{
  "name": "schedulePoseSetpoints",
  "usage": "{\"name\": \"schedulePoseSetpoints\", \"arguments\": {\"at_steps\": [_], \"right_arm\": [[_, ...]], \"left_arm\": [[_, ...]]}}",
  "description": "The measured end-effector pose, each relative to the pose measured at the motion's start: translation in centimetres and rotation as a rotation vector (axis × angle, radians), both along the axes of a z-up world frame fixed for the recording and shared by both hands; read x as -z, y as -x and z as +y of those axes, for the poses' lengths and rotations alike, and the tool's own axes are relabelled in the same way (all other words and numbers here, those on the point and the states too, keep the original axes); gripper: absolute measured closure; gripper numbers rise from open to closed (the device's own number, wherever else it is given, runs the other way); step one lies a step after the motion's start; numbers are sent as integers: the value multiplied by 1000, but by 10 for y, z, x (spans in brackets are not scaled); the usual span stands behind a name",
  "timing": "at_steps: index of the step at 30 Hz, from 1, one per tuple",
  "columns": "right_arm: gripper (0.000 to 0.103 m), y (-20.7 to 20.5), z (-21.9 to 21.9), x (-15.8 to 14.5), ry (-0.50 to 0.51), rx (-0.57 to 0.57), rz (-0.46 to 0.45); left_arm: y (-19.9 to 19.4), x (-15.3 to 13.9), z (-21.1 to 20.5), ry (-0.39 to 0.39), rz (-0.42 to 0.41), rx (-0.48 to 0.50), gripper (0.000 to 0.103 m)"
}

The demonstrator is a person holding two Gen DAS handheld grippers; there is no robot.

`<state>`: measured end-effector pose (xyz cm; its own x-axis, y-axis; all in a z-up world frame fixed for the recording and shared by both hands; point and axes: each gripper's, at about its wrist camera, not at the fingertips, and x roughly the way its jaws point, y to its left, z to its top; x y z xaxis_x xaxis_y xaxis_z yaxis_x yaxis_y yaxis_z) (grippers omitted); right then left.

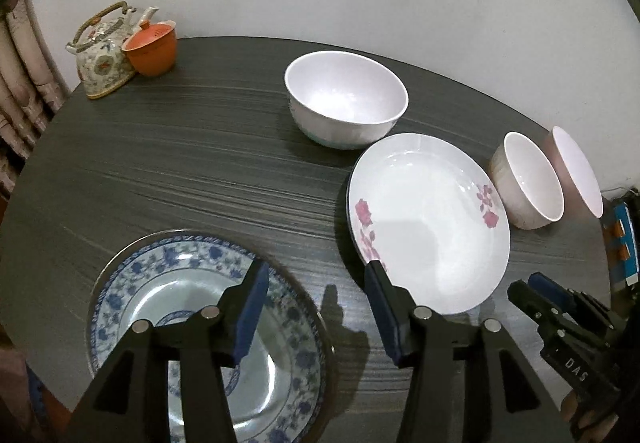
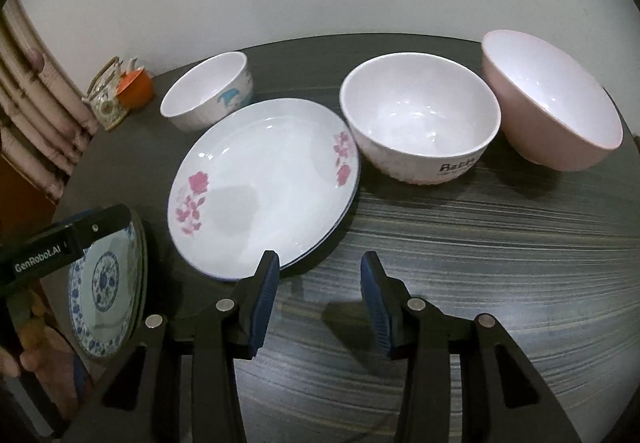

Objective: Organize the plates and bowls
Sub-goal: 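Move both grippers to the rim of the white pink-flower plate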

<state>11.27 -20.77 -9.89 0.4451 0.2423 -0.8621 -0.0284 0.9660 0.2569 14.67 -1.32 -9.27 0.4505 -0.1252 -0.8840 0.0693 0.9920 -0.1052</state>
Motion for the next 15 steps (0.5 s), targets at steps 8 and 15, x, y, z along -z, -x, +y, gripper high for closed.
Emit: {"name": "schedulePoseSetpoints", "arguments": {"at_steps": [8,15], "right_arm": [[63,-13,-12,13,-13,27,15],[63,-29,-18,22,-41,34,24]], "left_arm": [[-23,15,-3,14,36,6,52],[-45,30,-5,39,76,7,52]]}}
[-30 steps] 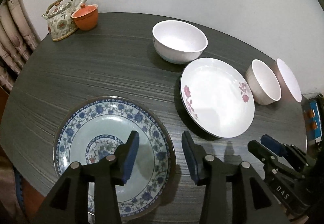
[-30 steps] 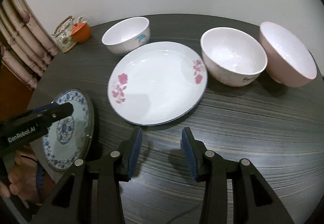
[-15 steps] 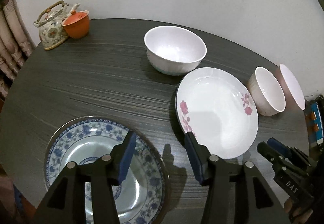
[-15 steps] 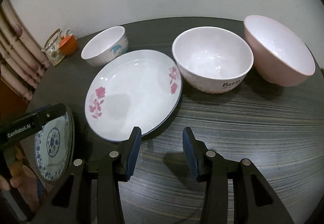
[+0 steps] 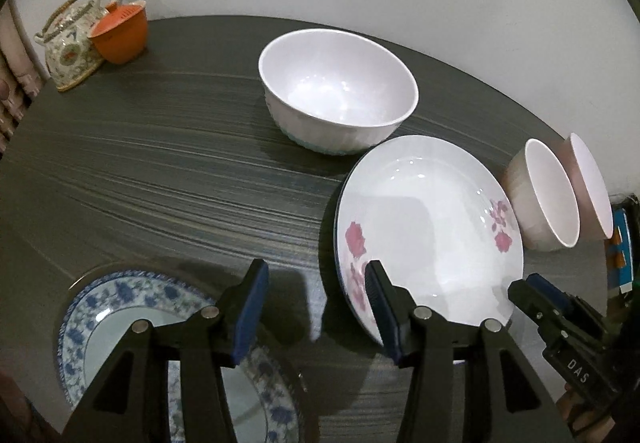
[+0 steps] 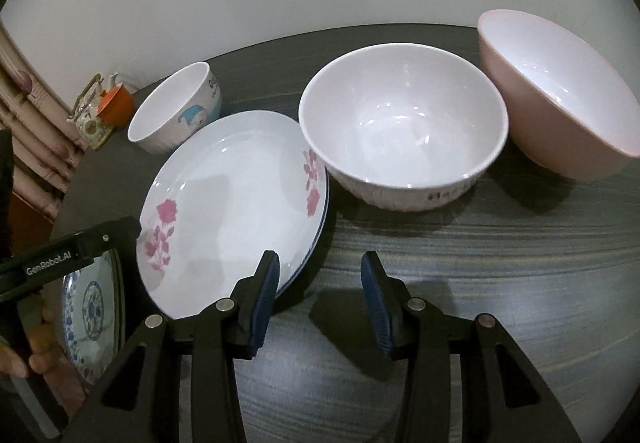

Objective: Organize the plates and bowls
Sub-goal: 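Move both grippers to the rim of the white pink-flower plate, then grip the white pink-flower plate rim with both grippers and lift it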

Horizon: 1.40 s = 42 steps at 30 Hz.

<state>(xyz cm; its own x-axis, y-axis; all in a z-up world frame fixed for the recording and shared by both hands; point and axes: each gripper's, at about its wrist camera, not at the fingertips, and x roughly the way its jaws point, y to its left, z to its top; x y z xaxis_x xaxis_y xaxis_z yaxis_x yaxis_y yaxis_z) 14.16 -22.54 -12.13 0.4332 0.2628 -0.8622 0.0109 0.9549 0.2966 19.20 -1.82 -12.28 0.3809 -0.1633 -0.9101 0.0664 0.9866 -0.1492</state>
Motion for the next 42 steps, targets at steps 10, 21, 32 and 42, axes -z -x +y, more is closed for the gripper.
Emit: {"name": "schedulePoseSetpoints", "arguments": {"at_steps": [10,21,32,42], "right_arm": [[65,-22,-2,16,-32,-32,14],[76,-31,1,20,-74,-64,3],[87,-34,6,20,-82,-85,28],[88,-23,7,16,-84,-80,38]], "left_arm": [[-22,20,-2,26,42,16,52],[-35,32,8,59,63,25,52],[-44,28,12,61,89,48,83],[-33,20,-1,6,74,72,85]]}}
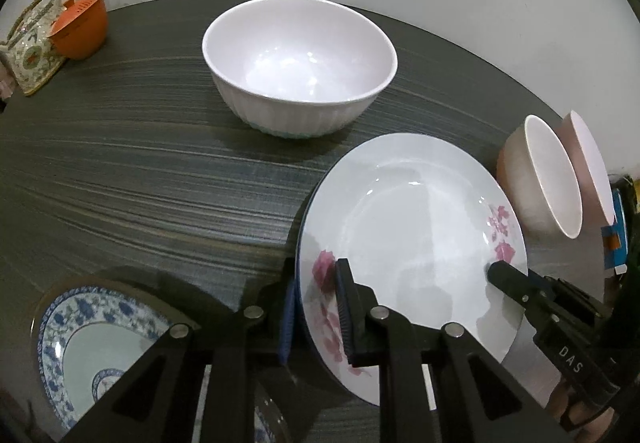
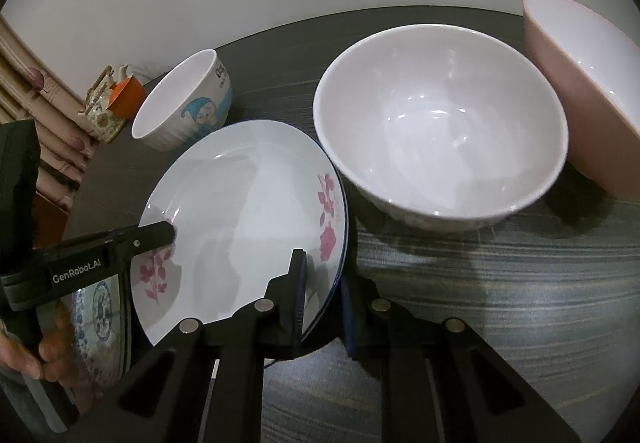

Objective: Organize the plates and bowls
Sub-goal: 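Grip the white pink-flower plate rim with both grippers and lift it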

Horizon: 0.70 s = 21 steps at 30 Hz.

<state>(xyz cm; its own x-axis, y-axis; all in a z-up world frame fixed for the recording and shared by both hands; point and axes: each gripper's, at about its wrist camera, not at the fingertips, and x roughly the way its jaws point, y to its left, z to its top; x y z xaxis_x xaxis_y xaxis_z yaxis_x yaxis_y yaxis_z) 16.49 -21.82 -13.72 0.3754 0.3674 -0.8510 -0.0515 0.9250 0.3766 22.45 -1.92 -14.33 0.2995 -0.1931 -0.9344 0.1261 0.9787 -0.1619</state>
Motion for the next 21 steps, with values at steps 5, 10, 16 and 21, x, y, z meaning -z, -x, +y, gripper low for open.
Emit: {"name": "schedulePoseSetpoints", "arguments": {"at_steps": [5,10,16,21], "right_arm": [[88,8,3,-7,6,-4,-14],[88,16,4,-14,9,-6,-28],[88,26,8,-31,6,-6,-56],[88,33,14,-47,10,-14,-88]], "left_arm": [[4,-7,-1,-8,-16,6,85],[29,-6,-6,-9,-30,9,85],[45,-20,1,-6,-66,7,85],[53,-26,5,3,-86,-4,85]]}}
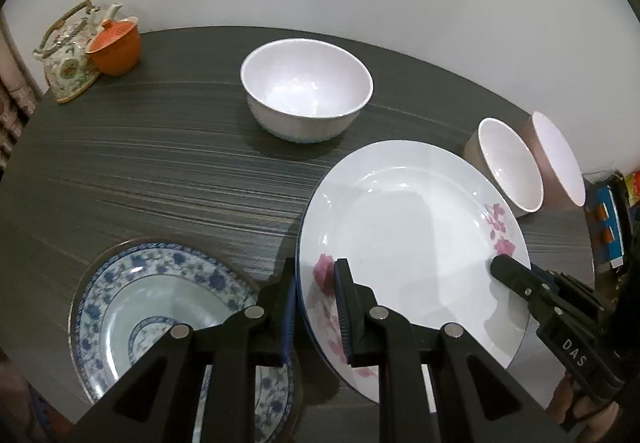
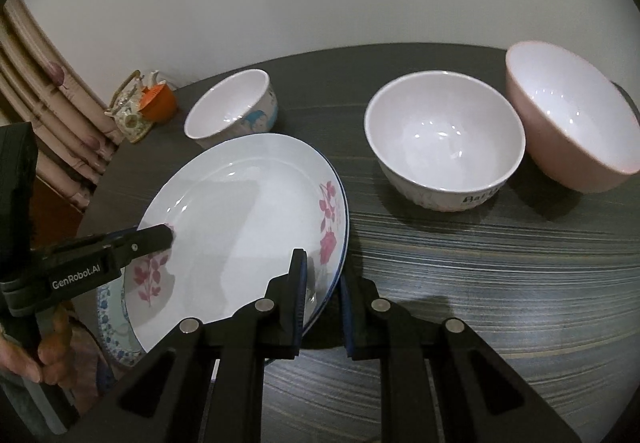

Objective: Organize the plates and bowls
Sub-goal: 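Grip the white pink-flower plate rim with both grippers and lift it, then lower the held plate onto the blue-and-white plates, open both grippers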

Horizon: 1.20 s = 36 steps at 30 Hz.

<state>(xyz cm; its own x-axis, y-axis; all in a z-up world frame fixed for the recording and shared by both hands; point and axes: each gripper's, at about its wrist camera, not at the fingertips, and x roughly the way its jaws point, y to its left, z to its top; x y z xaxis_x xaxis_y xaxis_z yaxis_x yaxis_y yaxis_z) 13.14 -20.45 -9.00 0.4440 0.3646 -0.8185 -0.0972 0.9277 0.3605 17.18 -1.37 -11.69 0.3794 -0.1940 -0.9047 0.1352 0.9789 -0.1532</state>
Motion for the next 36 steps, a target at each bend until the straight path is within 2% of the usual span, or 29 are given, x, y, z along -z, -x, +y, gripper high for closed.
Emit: {"name": "schedulePoseSetpoints", "arguments": {"at_steps": [5,17,36], "right_arm": [[88,8,10,-14,-3,-15,-24],[88,22,50,-35,-22,-89,-51],[88,31,144,-21,-29,-249,-12]], "left_arm": [[17,-25,22,10,-21,-20,85],[53,-50,74,28,-49,-105,85],[88,-36,163,32,-7,-259,85]]}}
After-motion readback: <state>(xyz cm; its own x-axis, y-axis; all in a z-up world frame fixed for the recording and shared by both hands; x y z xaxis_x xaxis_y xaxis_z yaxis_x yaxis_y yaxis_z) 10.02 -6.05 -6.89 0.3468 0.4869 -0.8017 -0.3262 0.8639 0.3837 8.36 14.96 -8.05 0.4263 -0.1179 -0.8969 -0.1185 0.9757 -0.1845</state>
